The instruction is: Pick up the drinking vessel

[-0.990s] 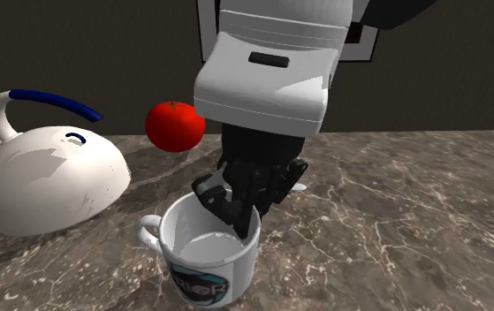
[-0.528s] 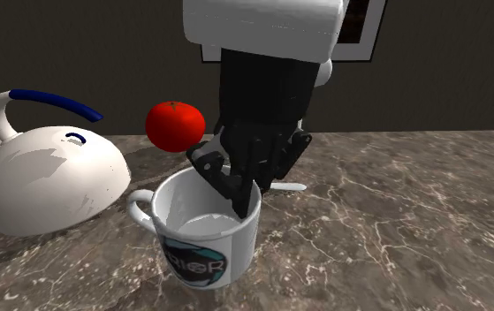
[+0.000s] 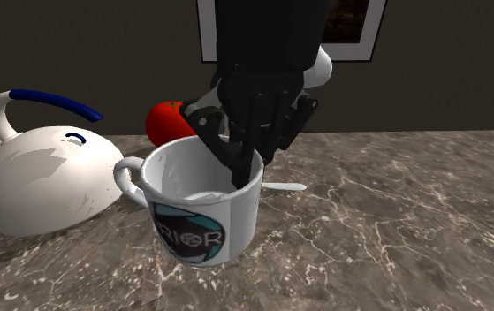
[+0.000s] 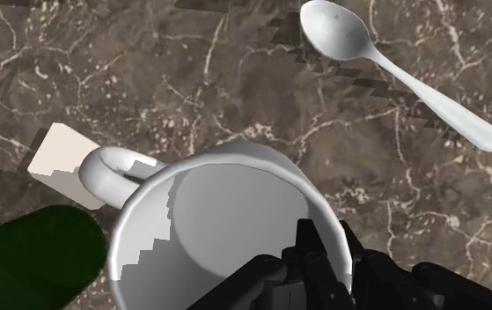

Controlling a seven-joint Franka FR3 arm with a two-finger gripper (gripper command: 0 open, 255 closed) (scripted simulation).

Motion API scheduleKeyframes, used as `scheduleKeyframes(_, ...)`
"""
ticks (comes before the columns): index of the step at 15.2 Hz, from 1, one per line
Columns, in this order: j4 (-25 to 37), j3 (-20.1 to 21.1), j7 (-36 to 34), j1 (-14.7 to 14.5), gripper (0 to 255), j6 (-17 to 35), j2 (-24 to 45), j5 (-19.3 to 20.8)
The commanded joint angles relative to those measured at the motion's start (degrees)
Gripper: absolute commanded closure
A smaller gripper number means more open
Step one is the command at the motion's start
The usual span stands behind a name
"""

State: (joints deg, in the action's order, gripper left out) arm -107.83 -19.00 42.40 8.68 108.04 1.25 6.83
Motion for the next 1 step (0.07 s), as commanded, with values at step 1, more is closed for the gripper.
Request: scheduleKeyframes(1,0.5,0.0,0.1,0.0,255,-0.6,-0.1,0.0)
